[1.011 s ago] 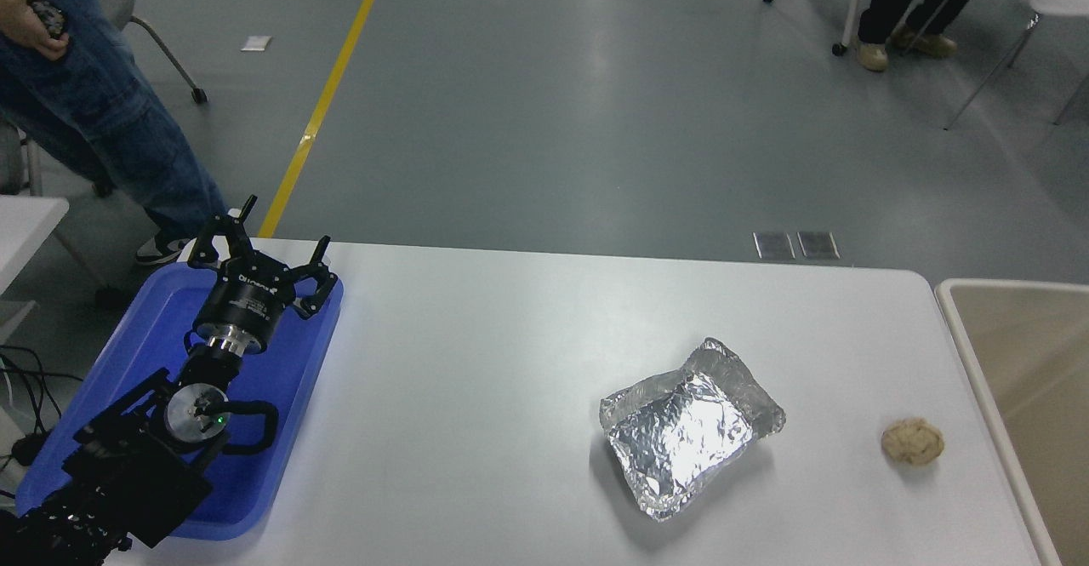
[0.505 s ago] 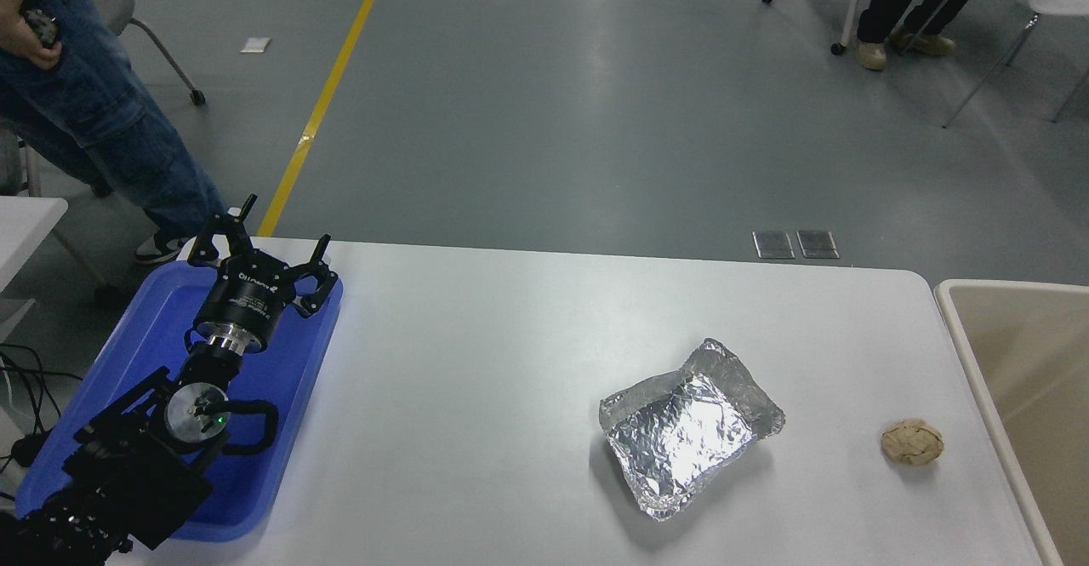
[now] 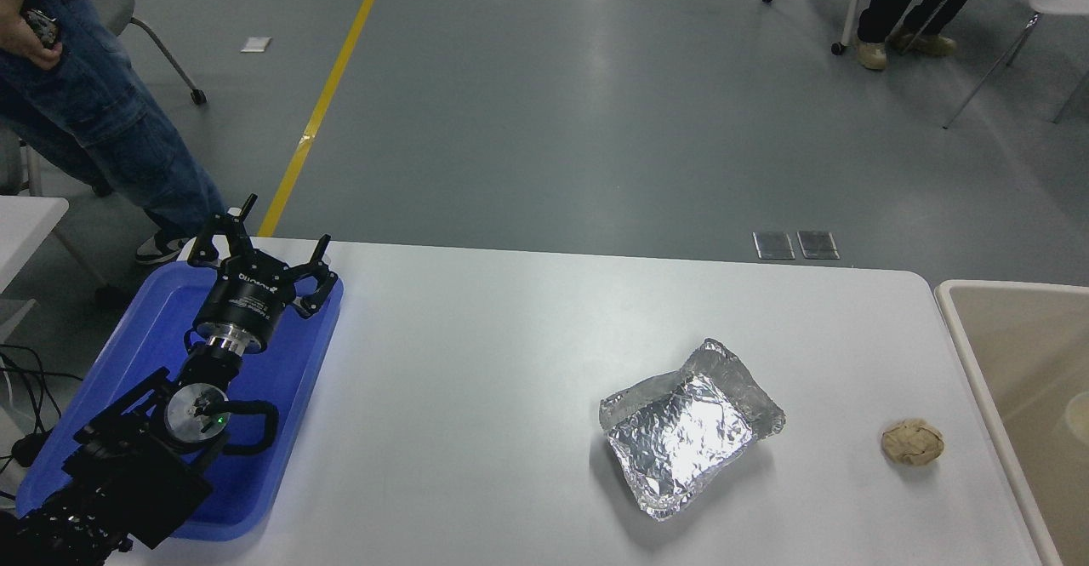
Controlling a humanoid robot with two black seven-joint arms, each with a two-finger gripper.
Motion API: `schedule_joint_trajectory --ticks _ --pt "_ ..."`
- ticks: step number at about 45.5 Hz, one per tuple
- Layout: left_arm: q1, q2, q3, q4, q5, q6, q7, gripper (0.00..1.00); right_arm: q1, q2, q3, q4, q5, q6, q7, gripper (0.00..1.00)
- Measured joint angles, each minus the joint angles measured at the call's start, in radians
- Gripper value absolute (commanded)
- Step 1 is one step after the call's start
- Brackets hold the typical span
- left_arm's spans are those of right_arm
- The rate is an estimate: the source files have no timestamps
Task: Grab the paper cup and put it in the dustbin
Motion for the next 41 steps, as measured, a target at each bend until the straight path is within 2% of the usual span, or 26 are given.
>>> schedule_joint_trajectory --ticks 17,35,41 --pt "0.000 0.000 0.000 0.000 0.000 0.000 0.000 1.00 0.298 -0.045 -0.181 0.087 -0.011 0.008 0.001 1.00" --pt "0.000 0.000 0.000 0.000 0.000 0.000 0.000 1.00 0.731 0.054 -0.448 0.265 -0.013 0.022 0.002 1.00" --pt "0.000 0.000 0.000 0.000 0.000 0.000 0.000 1.00 0.860 0.080 -0.501 0.324 -0.019 0.073 0.002 1.00"
